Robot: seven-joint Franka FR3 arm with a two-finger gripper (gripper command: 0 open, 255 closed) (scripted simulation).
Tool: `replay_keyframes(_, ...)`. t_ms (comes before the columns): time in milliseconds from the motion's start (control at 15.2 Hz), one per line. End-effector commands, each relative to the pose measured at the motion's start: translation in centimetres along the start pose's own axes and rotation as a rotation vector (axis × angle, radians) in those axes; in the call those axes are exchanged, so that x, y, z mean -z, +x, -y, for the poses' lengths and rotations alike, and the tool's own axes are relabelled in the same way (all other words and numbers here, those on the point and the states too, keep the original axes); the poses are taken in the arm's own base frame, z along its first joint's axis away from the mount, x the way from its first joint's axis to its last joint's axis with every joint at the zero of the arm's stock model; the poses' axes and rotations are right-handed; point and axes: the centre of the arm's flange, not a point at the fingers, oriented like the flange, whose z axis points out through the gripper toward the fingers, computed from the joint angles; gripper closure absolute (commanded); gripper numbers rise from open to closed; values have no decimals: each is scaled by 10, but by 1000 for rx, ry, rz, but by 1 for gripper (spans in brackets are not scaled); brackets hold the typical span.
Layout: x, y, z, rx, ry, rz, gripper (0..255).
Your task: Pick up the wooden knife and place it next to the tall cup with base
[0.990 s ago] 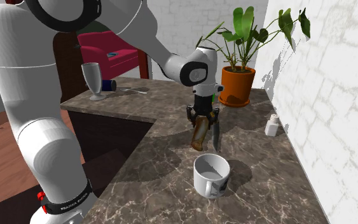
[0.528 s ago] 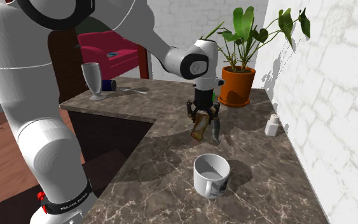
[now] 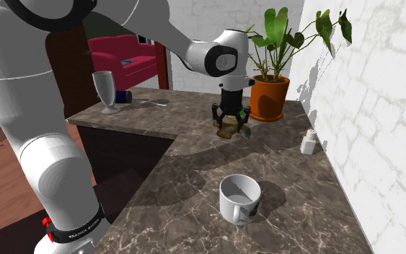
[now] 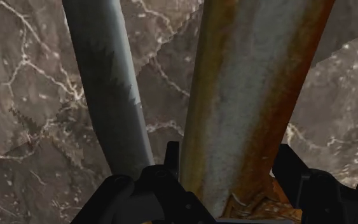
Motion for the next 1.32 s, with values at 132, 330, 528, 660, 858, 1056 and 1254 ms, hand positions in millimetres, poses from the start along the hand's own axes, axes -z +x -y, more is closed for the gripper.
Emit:
replay_keyframes(132,22,1,-1,0,0,0,255)
replay_keyframes(330,38,1,-1,0,0,0,255)
replay_keyframes(528,54,1,-1,0,0,0,255)
replay_keyframes(660,65,1,-1,0,0,0,255)
replay_keyframes(858,81,1,-2,0,0,0,255)
replay_keyframes(1056,96,1,-2,0,0,0,255)
replay_keyframes(1254,112,1,-2,0,0,0,255)
